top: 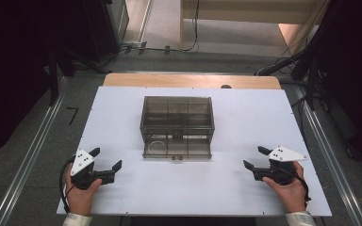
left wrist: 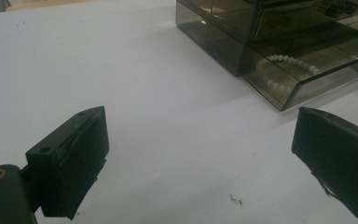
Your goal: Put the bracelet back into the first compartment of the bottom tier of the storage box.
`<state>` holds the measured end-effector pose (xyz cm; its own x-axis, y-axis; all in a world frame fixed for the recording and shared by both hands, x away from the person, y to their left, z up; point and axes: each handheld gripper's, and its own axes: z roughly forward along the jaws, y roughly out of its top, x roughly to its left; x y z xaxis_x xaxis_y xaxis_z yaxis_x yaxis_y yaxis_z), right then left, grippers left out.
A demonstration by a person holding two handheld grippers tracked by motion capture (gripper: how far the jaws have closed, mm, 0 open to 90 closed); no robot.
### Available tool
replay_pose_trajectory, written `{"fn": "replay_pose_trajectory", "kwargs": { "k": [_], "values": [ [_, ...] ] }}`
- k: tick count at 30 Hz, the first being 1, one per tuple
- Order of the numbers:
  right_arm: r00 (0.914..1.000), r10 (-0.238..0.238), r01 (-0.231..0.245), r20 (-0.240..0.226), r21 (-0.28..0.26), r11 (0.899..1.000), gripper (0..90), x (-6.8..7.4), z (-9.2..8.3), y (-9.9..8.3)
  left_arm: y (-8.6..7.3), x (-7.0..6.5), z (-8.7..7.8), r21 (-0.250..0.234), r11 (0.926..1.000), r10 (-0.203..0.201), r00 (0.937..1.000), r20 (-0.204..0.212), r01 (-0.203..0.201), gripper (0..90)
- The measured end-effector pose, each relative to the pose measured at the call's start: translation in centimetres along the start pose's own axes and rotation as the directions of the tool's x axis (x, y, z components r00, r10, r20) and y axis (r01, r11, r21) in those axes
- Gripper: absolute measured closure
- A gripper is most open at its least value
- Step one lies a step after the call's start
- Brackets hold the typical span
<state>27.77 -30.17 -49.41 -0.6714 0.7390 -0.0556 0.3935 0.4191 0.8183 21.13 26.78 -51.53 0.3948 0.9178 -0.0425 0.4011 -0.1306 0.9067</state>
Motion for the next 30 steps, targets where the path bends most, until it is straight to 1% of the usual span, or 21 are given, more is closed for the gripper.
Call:
{"fn": "replay_pose_trajectory", "kwargs": {
  "k": [9,11,13,17,24,30],
  "values": [
    [0.9991,0.019,-0.02,0.037,0.011,1.0,17.9,-1.4,-1.2,-1.1,0.0,0.0,0.0,0.001,1.0,0.0,1.0,-0.001,0.0,4.6],
    [0.9984,0.016,-0.017,0.054,0.012,1.0,17.6,-1.7,-1.4,-1.3,0.0,0.0,0.0,0.003,1.0,0.001,1.0,-0.002,-0.001,4.6],
    [0.9978,0.023,-0.024,0.062,0.014,1.0,16.9,-2.1,-1.7,-1.5,0.0,0.0,0.0,0.005,1.0,0.001,1.0,-0.003,-0.001,4.6],
    [0.9966,0.031,-0.032,0.076,0.009,0.999,16.4,-2.8,-2.2,-1.9,0.0,0.0,0.0,0.006,1.0,0.001,1.0,-0.003,-0.001,4.6],
    [0.9933,0.046,-0.047,0.106,0.012,0.999,15.9,-3.6,-2.8,-2.6,0.0,0.0,0.0,0.002,1.0,0.001,1.0,-0.002,-0.001,4.6],
    [0.9902,0.061,-0.061,0.125,0.002,0.998,15.7,-4.2,-3.6,-3.0,0.0,0.0,0.0,0.006,1.0,0.001,1.0,-0.004,-0.001,4.6]
  ]
}}
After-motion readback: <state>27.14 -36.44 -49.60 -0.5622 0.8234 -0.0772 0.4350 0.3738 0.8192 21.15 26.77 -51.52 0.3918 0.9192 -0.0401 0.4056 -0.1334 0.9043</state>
